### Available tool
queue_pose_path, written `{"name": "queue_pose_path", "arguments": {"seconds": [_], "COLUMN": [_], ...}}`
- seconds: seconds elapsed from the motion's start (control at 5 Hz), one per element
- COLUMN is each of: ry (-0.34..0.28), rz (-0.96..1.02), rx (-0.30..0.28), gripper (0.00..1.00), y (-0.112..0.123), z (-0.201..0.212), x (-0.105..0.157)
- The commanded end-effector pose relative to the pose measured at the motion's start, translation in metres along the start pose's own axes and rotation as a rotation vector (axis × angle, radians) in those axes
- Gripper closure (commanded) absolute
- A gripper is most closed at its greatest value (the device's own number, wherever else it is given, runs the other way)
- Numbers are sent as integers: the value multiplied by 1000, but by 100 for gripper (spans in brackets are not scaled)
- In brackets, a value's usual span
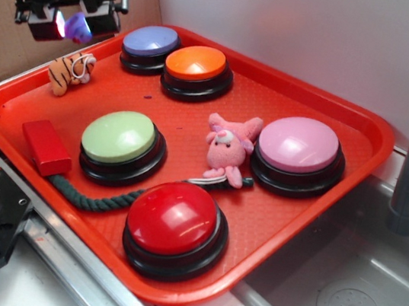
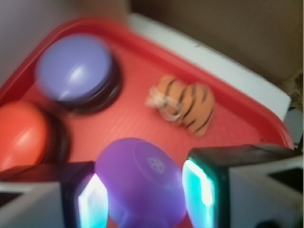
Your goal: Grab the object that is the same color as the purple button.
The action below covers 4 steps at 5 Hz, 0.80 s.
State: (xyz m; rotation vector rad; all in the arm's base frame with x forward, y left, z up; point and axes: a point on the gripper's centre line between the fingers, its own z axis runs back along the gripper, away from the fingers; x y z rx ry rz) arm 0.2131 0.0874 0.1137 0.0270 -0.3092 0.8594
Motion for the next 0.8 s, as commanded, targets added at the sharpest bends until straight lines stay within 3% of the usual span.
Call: {"name": "queue_pose_path", "arguments": {"seconds": [0.0, 0.2, 0.6], "ry": [162, 308, 321], "rz": [-394, -577, -618], "rx": [-38, -64, -97], "gripper": [100, 100, 100], "y": [-26, -36, -38], "z": [60, 77, 71], "x": [-28, -50, -50]}}
